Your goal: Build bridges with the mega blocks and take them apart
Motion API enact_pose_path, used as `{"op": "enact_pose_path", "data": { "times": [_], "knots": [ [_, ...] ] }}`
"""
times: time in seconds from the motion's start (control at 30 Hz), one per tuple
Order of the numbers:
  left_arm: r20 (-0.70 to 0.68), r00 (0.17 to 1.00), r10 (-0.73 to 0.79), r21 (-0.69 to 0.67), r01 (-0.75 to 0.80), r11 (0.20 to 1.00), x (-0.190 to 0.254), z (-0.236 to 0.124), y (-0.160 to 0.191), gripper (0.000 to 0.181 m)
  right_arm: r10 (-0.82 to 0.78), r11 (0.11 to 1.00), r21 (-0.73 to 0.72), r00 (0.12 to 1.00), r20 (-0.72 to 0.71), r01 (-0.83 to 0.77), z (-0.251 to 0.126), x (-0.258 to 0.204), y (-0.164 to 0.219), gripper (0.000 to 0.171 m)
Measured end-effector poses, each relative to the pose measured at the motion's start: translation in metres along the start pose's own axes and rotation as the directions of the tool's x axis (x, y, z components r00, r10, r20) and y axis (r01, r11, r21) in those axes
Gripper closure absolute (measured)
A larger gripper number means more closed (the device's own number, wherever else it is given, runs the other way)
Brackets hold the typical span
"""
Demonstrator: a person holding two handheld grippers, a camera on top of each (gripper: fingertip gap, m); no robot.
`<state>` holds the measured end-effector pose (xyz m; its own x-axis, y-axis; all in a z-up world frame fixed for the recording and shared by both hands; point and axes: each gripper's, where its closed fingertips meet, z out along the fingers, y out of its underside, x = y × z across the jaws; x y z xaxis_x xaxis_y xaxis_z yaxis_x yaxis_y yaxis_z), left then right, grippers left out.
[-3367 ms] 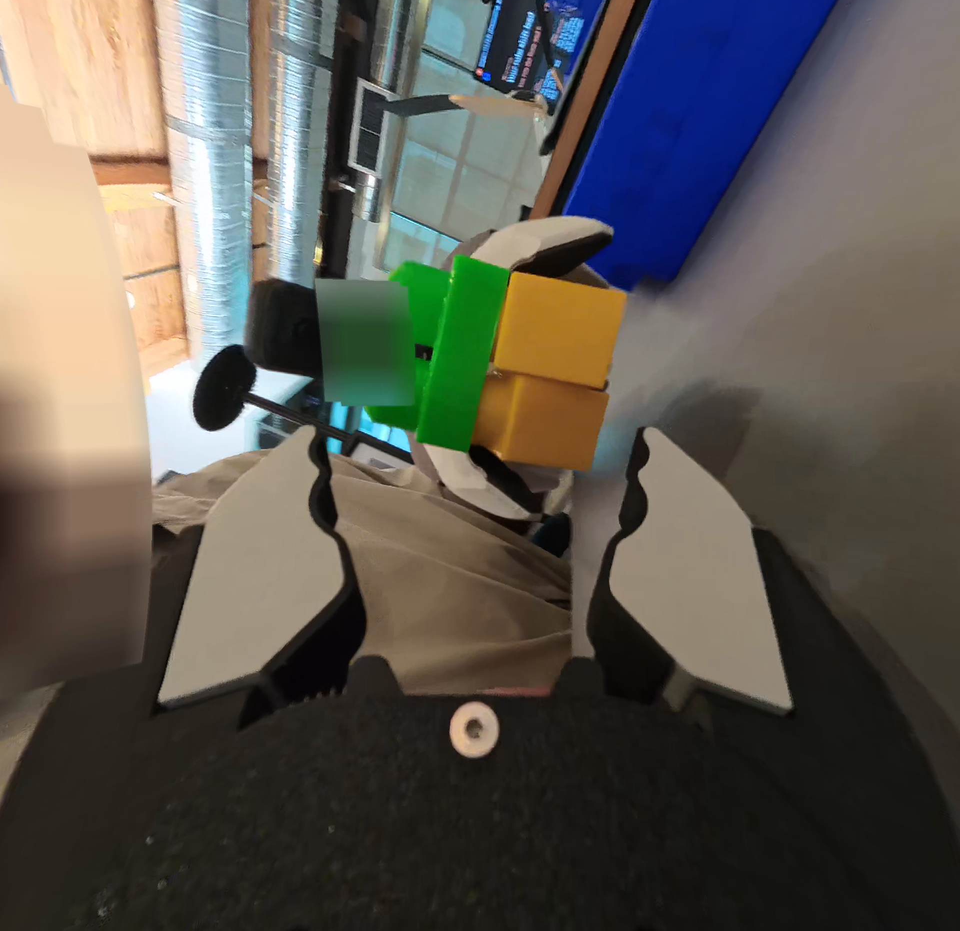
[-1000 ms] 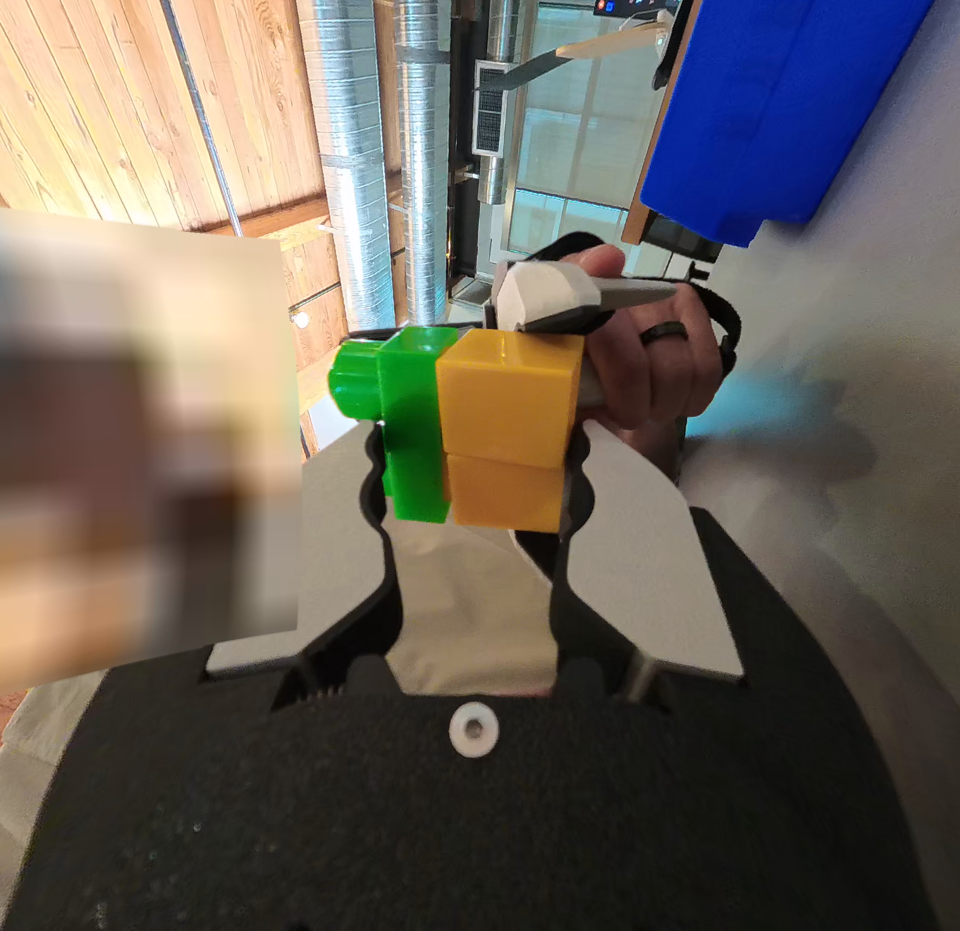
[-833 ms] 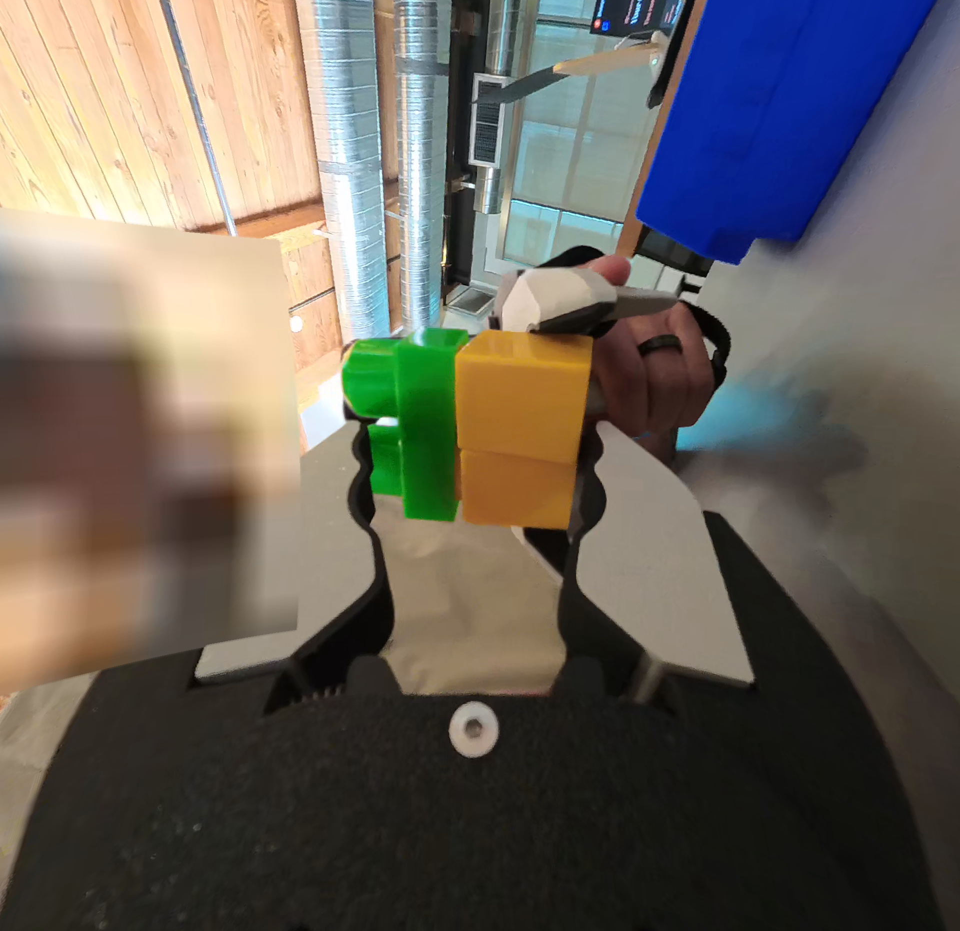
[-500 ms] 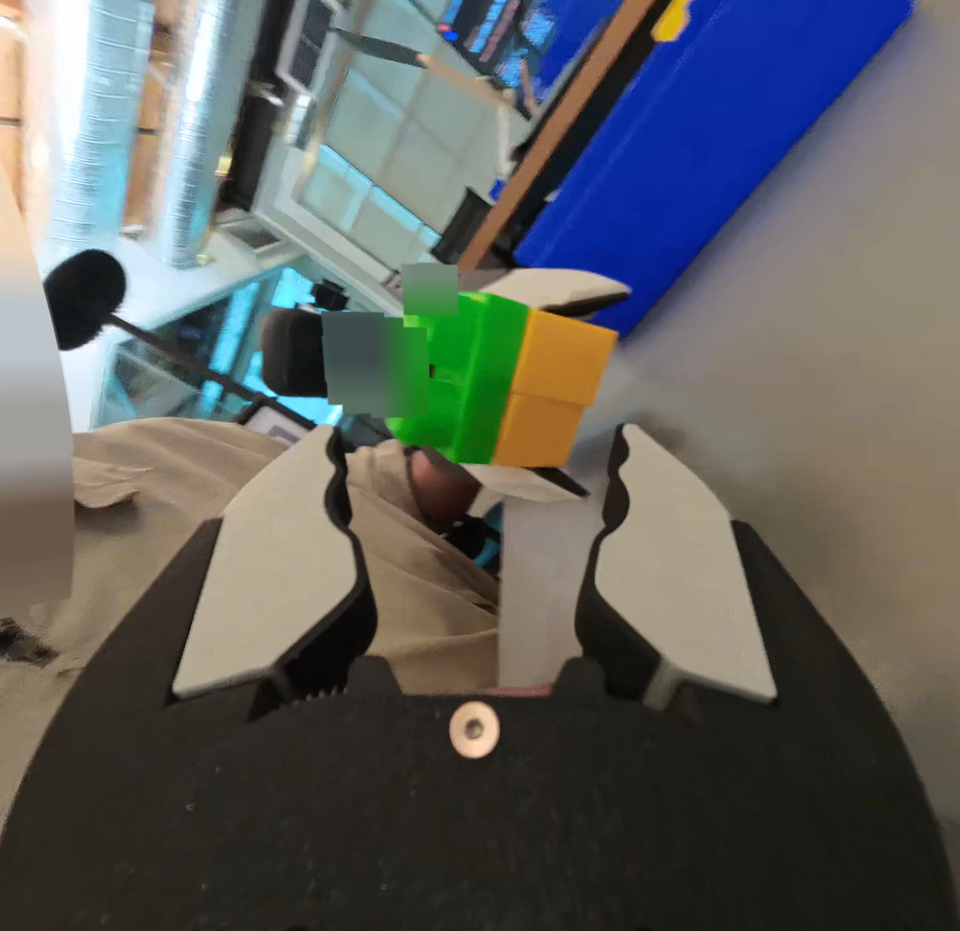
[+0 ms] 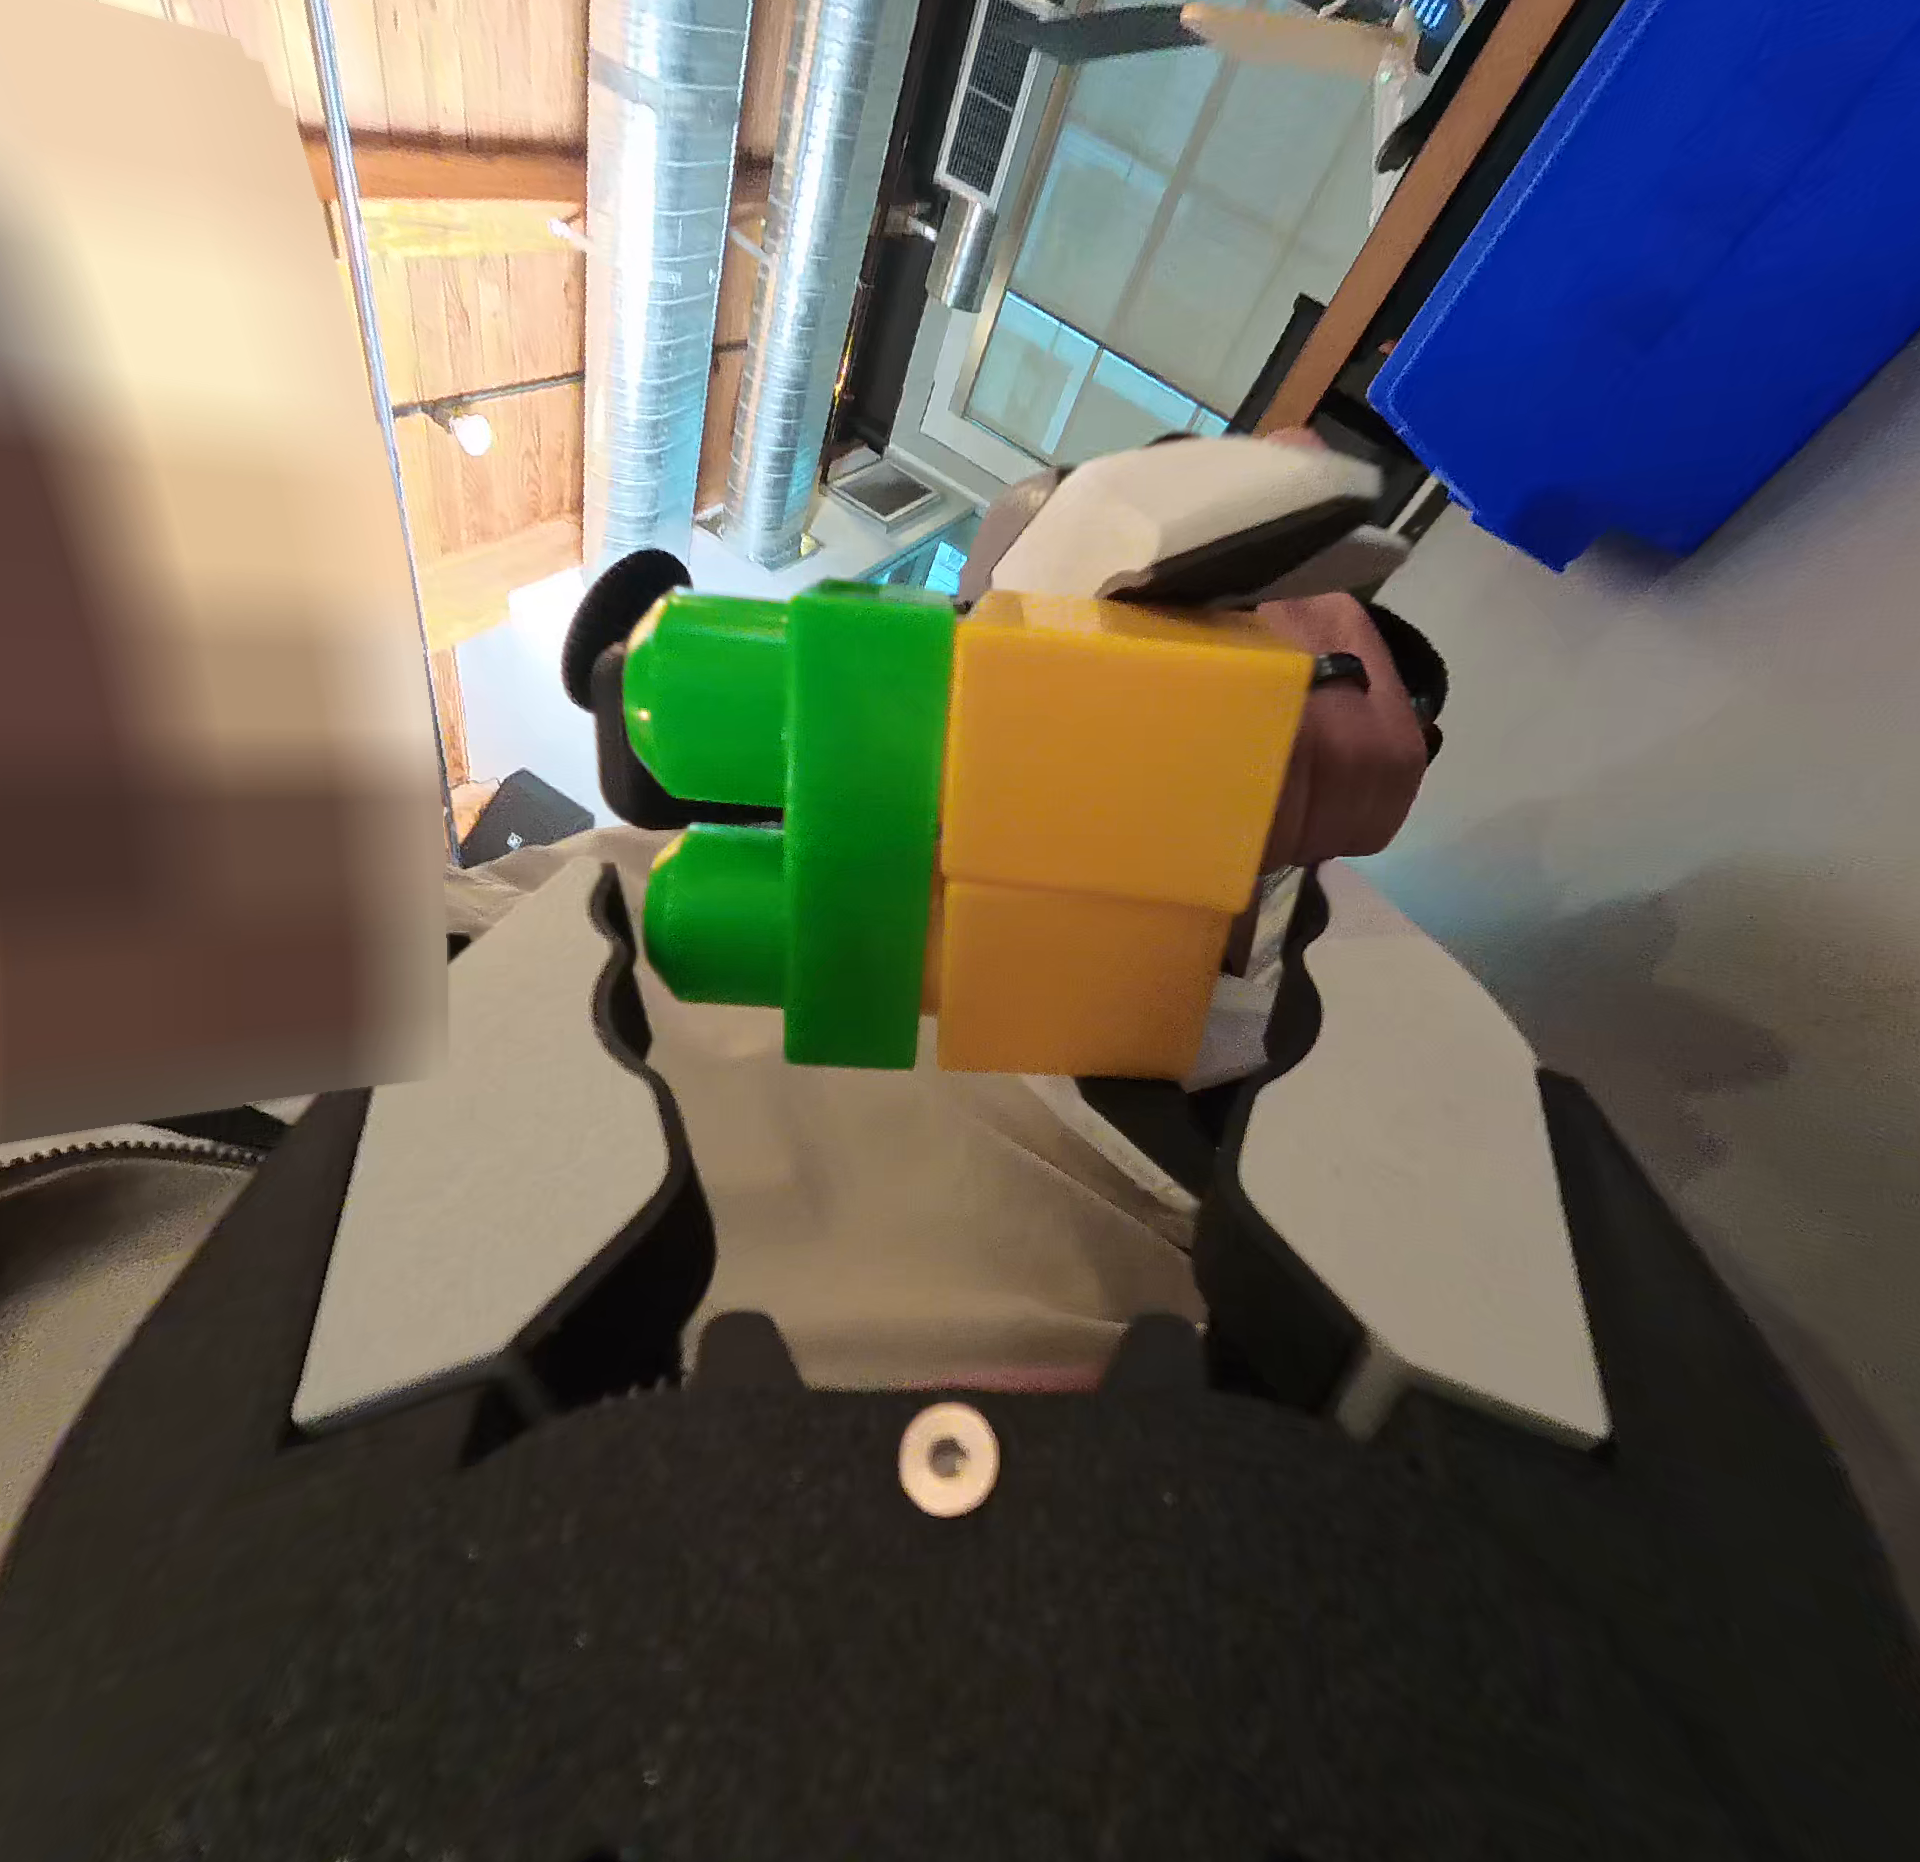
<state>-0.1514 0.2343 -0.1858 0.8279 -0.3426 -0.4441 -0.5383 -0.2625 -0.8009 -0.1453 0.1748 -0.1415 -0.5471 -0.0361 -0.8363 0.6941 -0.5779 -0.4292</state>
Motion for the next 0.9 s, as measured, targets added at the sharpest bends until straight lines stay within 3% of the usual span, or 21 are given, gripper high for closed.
{"op": "enact_pose_path", "data": {
  "times": [0.07, 0.3, 0.7, 0.9],
  "knots": [
    [-0.005, 1.000, 0.002, -0.024, -0.002, 1.000, 0.002, 0.003, 0.004, 0.100, -0.002, 1.000, -0.001, 1.000, 0.013, 0.002, 0.003, 0.000, 0.002, 0.062],
    [-0.018, 1.000, -0.011, -0.006, 0.011, 1.000, 0.005, 0.003, 0.003, 0.100, 0.016, 1.000, -0.016, 0.999, 0.038, -0.015, 0.002, -0.001, 0.006, 0.067],
    [-0.018, 1.000, -0.024, 0.024, 0.025, 0.999, 0.004, 0.005, -0.003, 0.100, 0.021, 1.000, -0.024, 0.999, 0.044, -0.020, -0.001, -0.004, 0.005, 0.068],
    [0.057, 0.998, 0.032, -0.026, -0.030, 0.999, -0.008, 0.006, 0.003, 0.100, -0.052, 0.999, -0.018, 0.996, -0.079, 0.051, -0.005, 0.005, -0.001, 0.059]
  ]
}}
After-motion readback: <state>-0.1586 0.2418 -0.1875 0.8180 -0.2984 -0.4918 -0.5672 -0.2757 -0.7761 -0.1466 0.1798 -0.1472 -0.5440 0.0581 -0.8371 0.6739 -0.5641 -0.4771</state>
